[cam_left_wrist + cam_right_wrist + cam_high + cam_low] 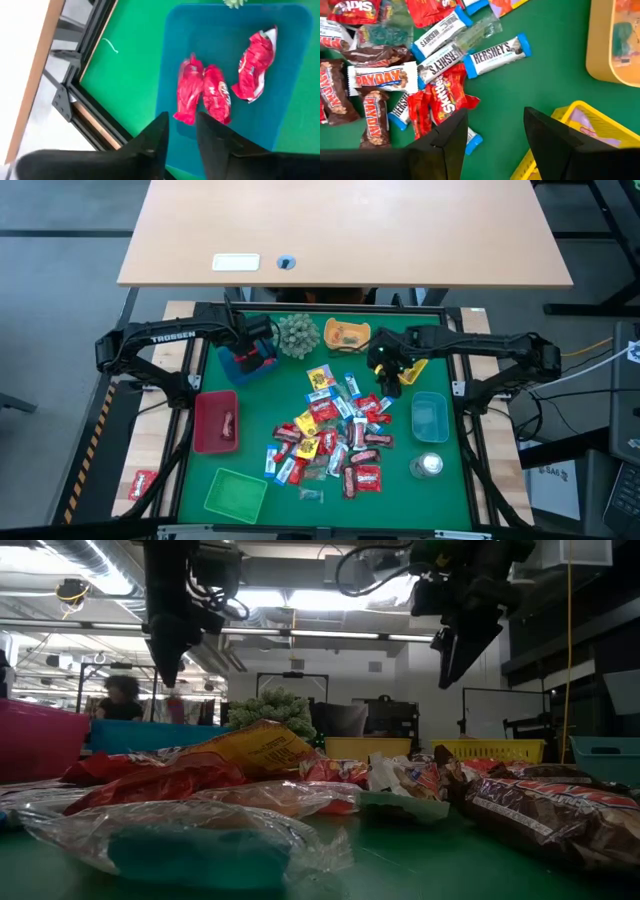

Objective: Sort candy
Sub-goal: Put the red chocolate into the blue bin, then put the red candy into the gray bin

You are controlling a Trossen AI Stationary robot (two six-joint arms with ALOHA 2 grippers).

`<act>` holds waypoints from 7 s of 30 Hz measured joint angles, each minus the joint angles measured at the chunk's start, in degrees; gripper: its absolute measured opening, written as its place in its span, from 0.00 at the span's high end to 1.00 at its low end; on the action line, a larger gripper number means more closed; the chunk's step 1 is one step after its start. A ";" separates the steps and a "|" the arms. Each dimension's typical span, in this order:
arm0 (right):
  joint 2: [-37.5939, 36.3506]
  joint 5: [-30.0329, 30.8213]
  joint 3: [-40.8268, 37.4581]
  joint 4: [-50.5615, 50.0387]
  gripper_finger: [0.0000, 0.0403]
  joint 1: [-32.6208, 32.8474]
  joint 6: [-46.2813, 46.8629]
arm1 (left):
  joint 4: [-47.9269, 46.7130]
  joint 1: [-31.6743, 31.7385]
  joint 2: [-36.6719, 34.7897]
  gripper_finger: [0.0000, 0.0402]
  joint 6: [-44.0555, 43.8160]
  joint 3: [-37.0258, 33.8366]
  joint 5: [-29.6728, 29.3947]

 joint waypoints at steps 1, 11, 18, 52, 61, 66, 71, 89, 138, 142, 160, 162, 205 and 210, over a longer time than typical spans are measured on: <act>-0.01 0.03 -0.29 0.62 0.52 0.20 0.32 | 0.00 0.00 0.00 0.76 -0.61 0.00 -0.22; -0.02 -0.97 -7.64 6.67 0.52 0.23 1.42 | 0.85 -1.13 0.02 0.67 -2.17 -0.04 2.31; -0.02 -1.00 -12.08 14.27 0.52 0.23 1.45 | 3.98 -3.10 0.02 0.67 -2.17 -0.04 2.69; -0.02 -8.70 -21.21 21.41 0.52 0.27 22.95 | 9.44 -8.83 0.02 0.67 -2.15 -0.04 2.75; -0.02 -6.36 -21.21 24.07 0.52 3.18 23.94 | 9.75 -8.83 0.02 0.67 -2.04 -0.04 2.75; -0.02 -0.57 -21.21 25.53 0.52 6.88 23.94 | 9.75 -8.83 0.02 0.67 -1.99 -0.04 2.73; -0.02 3.54 -21.21 25.53 0.52 9.37 23.96 | 9.75 -8.83 0.02 0.67 -1.99 -0.04 2.73; 7.16 5.52 -21.21 27.62 0.56 10.72 23.92 | 10.10 -8.83 0.04 0.67 -2.08 -0.04 2.71; -23.59 -11.25 -21.14 -1.46 0.99 10.75 24.90 | 14.02 -8.83 0.04 0.67 -2.02 -0.04 2.73; -25.98 -10.63 -21.12 -10.74 0.99 10.70 28.34 | 15.53 -8.81 0.04 0.67 -1.99 -0.04 2.73; -26.77 -8.67 -21.12 -19.79 0.99 10.71 30.36 | 16.85 -8.81 0.04 0.67 -1.97 -0.04 2.75; -26.77 -8.67 -21.12 -19.77 0.99 10.72 30.36 | 16.85 -8.81 0.04 0.67 -1.97 -0.04 2.75; -26.73 -7.00 -21.14 -19.61 0.99 10.71 30.28 | 19.88 -8.82 0.04 0.67 -1.97 -0.04 2.74; -26.73 -7.01 -21.14 -19.61 0.99 10.72 30.32 | 19.86 -8.81 0.04 0.67 -1.97 -0.04 3.23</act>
